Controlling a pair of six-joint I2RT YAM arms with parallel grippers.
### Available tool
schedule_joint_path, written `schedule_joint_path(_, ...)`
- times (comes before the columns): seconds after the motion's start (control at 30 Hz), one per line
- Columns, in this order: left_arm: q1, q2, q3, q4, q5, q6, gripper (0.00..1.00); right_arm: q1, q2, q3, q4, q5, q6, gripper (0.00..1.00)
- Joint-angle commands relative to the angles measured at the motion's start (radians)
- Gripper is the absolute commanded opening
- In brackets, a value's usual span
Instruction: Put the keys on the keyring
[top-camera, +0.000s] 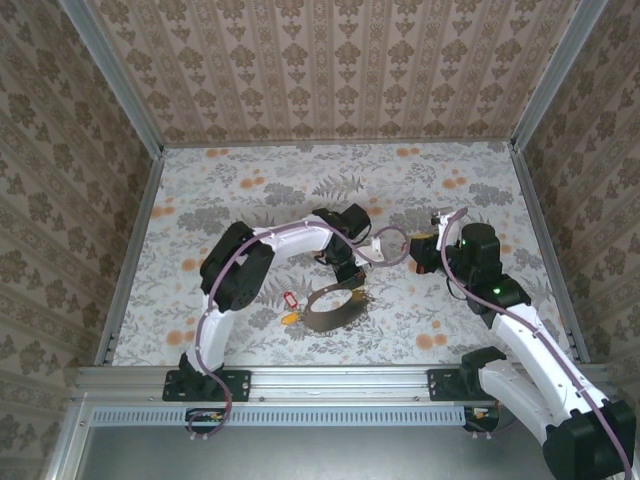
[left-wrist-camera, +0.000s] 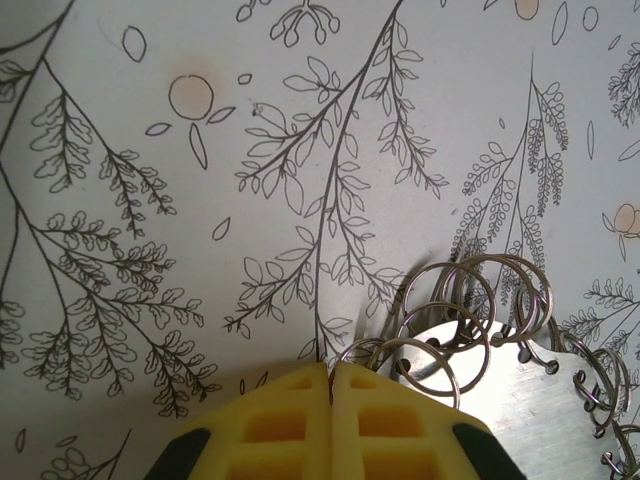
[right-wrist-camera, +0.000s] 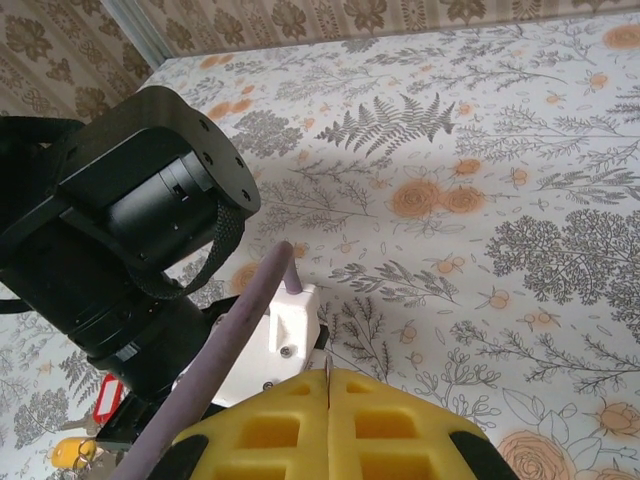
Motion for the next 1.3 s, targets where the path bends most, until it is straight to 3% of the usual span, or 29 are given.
schedule_joint_path(0.0, -0.009, -0.051, -0.034, -0.013, -0.009, -0.003, 0.0, -0.005, -0.026, -0.009, -0.012, -0.015, 0.001, 0.0)
schedule_joint_path(0.17, -0.019, -0.145, -0.076, 0.025, -0.075, -0.028, 0.0, -0.005, -0.035, -0.009, -0.013, -0.017, 0.005, 0.0)
schedule_joint_path(0.37, -0.042, -0.216, -0.142, 0.106, -0.245, -0.066, 0.0, -0.006, -0.038, -0.017, -0.004, -0.023, 0.02, 0.0)
schedule_joint_path(0.73, -0.098, -0.11, -0.103, 0.173, -0.527, -0.136, 0.0, -0.007, -0.048, -0.015, -0.008, -0.026, 0.028, 0.0)
schedule_joint_path(1.03, -0.075, -0.19, -0.133, 0.177, -0.416, -0.217, 0.0, -0.005, -0.043, -0.023, 0.007, -0.039, 0.036, 0.0)
schedule_joint_path(1.27, -0.076, -0.236, -0.15, 0.162, -0.409, -0.216, 0.0, -0.006, -0.044, -0.03, 0.011, -0.043, 0.041, 0.0)
